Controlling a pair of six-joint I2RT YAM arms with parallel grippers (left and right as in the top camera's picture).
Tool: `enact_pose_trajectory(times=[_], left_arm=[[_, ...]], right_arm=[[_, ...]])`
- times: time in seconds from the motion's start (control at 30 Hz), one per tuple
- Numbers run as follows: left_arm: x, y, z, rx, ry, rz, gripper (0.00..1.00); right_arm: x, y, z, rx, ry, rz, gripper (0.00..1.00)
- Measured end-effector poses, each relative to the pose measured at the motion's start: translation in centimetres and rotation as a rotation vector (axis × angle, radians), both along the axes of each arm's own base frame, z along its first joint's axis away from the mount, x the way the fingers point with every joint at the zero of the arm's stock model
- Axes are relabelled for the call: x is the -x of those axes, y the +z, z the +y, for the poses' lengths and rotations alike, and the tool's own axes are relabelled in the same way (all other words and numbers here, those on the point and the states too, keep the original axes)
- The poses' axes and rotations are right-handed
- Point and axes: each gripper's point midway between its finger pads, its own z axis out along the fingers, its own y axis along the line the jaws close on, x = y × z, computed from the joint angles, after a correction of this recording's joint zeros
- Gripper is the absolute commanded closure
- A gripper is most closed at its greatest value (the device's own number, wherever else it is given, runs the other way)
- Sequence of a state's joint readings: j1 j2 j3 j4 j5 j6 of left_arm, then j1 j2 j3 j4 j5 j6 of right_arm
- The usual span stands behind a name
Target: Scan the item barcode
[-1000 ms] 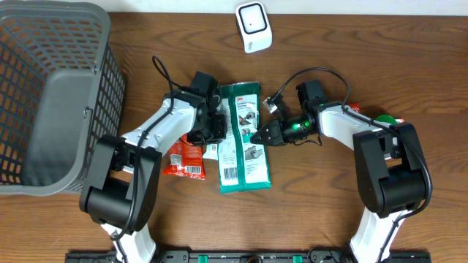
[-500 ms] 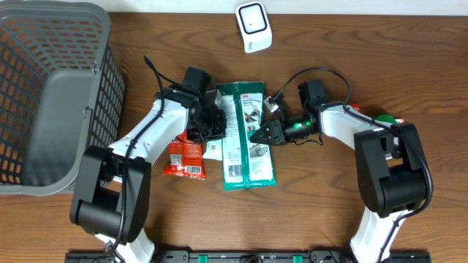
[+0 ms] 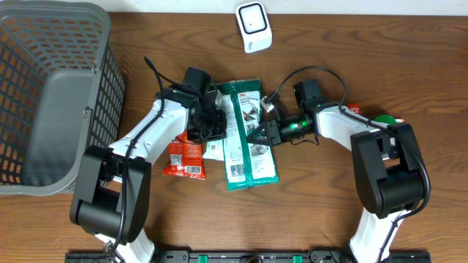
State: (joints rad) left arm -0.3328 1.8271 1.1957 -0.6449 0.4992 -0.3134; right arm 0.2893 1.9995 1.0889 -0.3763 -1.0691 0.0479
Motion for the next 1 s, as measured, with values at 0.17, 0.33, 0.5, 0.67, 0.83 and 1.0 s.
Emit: enact_pose_trajectory(times=[0.17, 0.33, 0.5, 0.67, 0.83, 1.0], left_arm=[[0.0, 0.0, 0.0, 0.000, 0.000, 0.000, 0.93], [-0.3, 0.1, -0.1, 0.005, 0.000, -0.014, 0.93], [-0.4, 0.1, -0.1, 0.006, 0.000, -0.017, 0.92], [-0.6, 0.3, 0.0, 0.013, 0.007, -0.025, 0.83], [-1.4, 3.0, 1.0, 0.041, 0.037, -0.092, 0.72], [-1.7, 7.8, 2.4, 0.030, 0.071, -0.228, 0.59]], right_arm=[[0.1, -0.2, 0.1, 0.015, 0.003, -0.005, 0.77], [-0.1, -0.7, -0.1, 0.042, -0.003, -0.017, 0.91], [-0.3, -1.0, -0.2, 0.065, -0.010, -0.026, 0.99], [-0.3, -1.0, -0.3, 0.068, -0.011, -0.029, 0.99], [-0.2, 0.6, -0.6, 0.083, -0.012, -0.068, 0.99], [-0.1, 4.2, -1.7, 0.151, -0.029, -0.178, 0.99]])
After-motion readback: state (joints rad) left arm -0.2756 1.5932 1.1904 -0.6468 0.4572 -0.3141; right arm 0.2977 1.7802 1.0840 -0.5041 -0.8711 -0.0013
